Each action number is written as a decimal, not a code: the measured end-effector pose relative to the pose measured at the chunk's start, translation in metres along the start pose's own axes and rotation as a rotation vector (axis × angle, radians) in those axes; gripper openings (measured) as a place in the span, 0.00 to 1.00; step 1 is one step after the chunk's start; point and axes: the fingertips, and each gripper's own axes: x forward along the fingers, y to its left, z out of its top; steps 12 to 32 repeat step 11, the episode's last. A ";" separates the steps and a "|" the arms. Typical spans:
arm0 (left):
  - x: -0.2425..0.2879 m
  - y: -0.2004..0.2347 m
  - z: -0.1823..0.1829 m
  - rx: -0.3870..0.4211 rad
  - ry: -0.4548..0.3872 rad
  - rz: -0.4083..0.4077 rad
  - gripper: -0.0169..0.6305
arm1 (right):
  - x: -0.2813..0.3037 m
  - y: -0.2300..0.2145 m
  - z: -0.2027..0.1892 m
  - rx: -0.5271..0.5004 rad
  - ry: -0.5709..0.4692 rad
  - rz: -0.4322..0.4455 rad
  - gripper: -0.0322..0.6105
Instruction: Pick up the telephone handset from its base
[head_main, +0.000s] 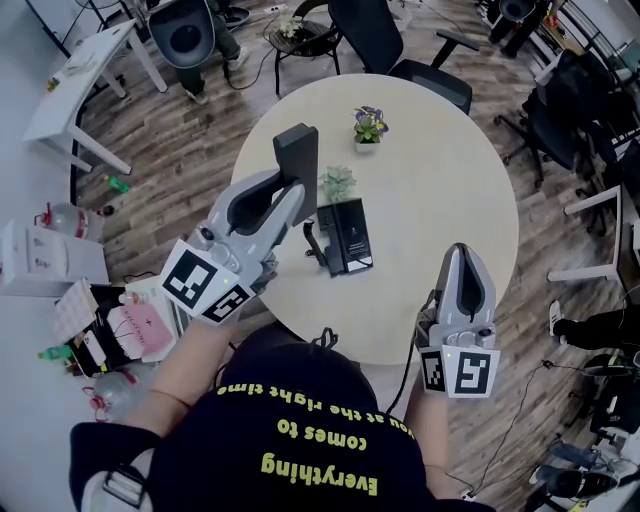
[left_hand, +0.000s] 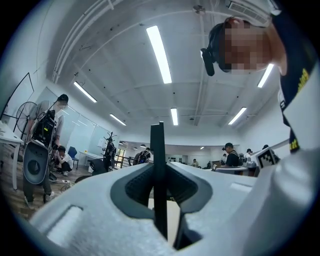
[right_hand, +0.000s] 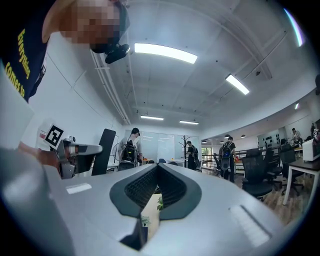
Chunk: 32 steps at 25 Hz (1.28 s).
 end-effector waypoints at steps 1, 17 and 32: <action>-0.001 0.001 0.001 -0.002 -0.001 0.000 0.14 | 0.000 0.000 0.000 0.000 0.000 -0.003 0.07; -0.004 0.004 -0.002 0.014 0.011 0.006 0.14 | 0.004 0.002 0.000 -0.004 -0.002 -0.015 0.07; -0.004 0.004 -0.002 0.014 0.011 0.006 0.14 | 0.004 0.002 0.000 -0.004 -0.002 -0.015 0.07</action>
